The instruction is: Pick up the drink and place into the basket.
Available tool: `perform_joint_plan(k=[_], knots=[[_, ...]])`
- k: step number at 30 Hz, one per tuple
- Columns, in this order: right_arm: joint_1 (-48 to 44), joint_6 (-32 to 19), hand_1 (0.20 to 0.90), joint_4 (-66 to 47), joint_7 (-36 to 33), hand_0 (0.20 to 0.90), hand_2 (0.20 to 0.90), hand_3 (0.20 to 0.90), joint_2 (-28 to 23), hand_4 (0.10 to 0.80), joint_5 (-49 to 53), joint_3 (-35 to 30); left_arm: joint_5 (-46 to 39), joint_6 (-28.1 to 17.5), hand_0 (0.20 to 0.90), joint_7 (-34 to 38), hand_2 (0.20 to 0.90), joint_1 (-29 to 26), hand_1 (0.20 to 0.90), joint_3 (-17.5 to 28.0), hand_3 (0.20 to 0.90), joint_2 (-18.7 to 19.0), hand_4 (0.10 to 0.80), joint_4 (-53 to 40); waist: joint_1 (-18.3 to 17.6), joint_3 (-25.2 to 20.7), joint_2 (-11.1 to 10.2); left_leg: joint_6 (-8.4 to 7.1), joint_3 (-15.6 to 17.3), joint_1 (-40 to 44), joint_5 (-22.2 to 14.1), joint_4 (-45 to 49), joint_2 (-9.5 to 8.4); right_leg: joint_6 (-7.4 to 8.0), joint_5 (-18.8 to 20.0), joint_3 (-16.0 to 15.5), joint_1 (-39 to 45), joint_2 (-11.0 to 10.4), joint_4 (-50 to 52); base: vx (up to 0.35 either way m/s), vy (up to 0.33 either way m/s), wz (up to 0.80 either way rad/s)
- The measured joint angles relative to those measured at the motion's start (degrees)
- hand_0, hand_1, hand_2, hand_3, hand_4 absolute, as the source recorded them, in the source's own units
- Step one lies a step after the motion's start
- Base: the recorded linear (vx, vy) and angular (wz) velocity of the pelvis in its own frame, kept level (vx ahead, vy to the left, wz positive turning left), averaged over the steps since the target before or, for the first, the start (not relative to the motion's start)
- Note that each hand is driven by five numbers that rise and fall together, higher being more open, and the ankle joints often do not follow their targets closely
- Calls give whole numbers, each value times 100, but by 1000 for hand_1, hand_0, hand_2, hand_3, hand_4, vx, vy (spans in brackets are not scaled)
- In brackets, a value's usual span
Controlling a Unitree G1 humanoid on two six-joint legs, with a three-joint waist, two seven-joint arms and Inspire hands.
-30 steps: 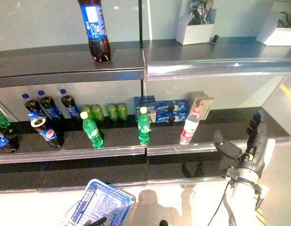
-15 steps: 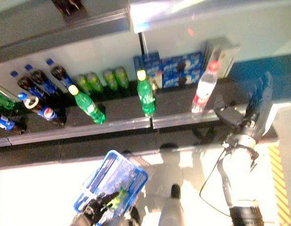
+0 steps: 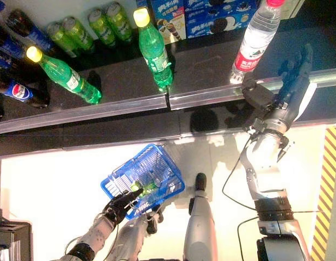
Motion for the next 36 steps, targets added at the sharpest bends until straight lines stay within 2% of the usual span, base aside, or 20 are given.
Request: perform_joint_plan(k=[2,6,8,9,15,24,29,34,35,36], knots=[[-42,-43,900,117,-34,900,900,900,8,800,-1,29,12,-204,300,20,300,-11,300,-32,200,1,100,14,144,60,-74,-86,-74,-10,-18,15,87,-29,-56,-60,19,79,11,36,-109,5],[-290,-30,900,123,-37,900,900,900,1,800,-7,180,17,-214,300,68,300,-72,300,-21,200,68,100,0,186,114,-161,-169,-175,-20,-34,112,149,-127,-85,-86,39,117,119,15,-23,4],[-465,-5,900,122,-40,900,900,900,0,800,-6,185,16,-202,300,148,300,-105,300,-12,200,91,100,-24,199,130,-186,-175,-190,-27,-50,145,156,-80,-127,-87,43,116,129,-33,-12,0],[-500,11,900,122,-53,900,900,900,-5,800,-4,184,13,-190,300,148,300,-126,300,-19,200,98,100,-18,204,132,-190,-177,-217,-39,-48,174,154,-126,-91,-88,44,114,143,-79,-34,4],[-1046,224,900,471,-154,900,900,900,-25,800,10,250,7,-87,300,170,300,-187,300,-35,200,160,100,-96,286,141,-204,-165,-264,-190,-59,311,167,-101,-112,-162,-17,85,186,10,-26,6],[-1762,283,900,1658,-462,900,900,900,-222,800,695,333,-105,9,300,176,300,-421,300,-239,200,297,100,-93,448,152,-203,-178,-345,-404,-71,404,176,-166,-82,-217,-154,75,213,-7,3,3],[-2039,281,900,2212,-476,900,900,900,-242,800,920,421,-186,14,300,180,300,-431,300,-259,200,302,100,-94,462,159,-186,-177,-362,-404,-71,400,171,-166,-83,-217,-161,70,218,0,0,0],[-2385,267,900,2685,-506,900,900,900,-472,800,1270,609,-232,13,300,173,300,-435,300,-309,200,307,100,-160,571,166,-171,-177,-375,-438,-70,426,139,-152,-126,-216,-235,-7,317,0,-2,1],[-2560,265,738,2850,-507,738,738,711,-516,611,1360,641,-252,8,300,168,300,-433,300,-352,200,327,100,-209,577,165,-167,-176,-378,-501,-71,461,123,-134,-143,-212,-300,-8,361,0,0,0],[-2614,262,613,2870,-506,613,613,565,-541,465,1376,641,-297,9,300,167,300,-434,300,-373,200,337,100,-241,585,166,-164,-175,-378,-544,-71,488,118,-136,-146,-212,-339,-18,383,8,4,6]])
